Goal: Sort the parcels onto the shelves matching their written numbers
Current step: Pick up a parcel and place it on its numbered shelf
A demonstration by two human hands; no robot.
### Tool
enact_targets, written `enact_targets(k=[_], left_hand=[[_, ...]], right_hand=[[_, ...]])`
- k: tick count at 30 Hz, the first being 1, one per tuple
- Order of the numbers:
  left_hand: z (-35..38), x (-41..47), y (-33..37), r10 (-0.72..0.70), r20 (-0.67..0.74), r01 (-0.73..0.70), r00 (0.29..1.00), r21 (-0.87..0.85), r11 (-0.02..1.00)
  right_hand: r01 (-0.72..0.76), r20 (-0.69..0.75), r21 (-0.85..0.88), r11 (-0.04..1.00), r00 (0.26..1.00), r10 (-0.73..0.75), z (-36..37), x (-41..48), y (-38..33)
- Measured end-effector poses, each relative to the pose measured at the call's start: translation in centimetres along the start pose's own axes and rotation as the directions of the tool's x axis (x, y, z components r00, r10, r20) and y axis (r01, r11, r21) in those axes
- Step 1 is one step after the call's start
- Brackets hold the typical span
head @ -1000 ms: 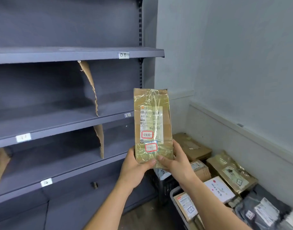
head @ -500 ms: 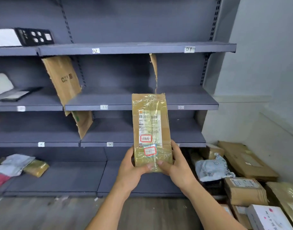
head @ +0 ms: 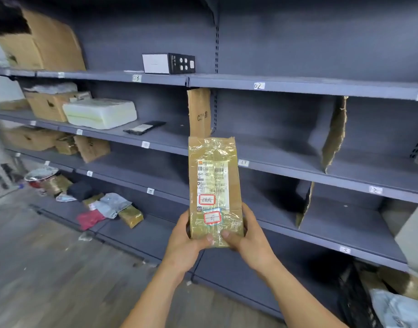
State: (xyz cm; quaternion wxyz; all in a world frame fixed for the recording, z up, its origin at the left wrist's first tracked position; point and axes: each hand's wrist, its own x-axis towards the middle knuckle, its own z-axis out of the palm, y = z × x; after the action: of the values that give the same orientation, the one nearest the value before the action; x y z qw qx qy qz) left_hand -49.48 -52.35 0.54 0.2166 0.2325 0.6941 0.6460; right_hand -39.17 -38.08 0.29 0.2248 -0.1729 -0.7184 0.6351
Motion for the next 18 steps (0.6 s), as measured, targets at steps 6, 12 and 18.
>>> enact_targets(k=[6,12,18], left_hand=[[-7.8,3.3,-0.7,-0.008,-0.080,0.010,0.997,0.018,1.000],[-14.2,4.8,-1.5,-0.023,-0.164,0.028,0.986,0.027,0.999],[-19.2,7.5,-2.5,-0.050,-0.274,0.050,0.960,-0.008,0.999]], right_hand=[[0.003,0.085,0.010,1.000,0.996,-0.004,7.6,4.9,-0.5],[-0.003,0.149,0.007,1.000,0.989,0.002,14.1,8.5,-0.1],[-0.018,0.242,-0.013,1.000,0.970,0.020,19.5,13.3,1.0]])
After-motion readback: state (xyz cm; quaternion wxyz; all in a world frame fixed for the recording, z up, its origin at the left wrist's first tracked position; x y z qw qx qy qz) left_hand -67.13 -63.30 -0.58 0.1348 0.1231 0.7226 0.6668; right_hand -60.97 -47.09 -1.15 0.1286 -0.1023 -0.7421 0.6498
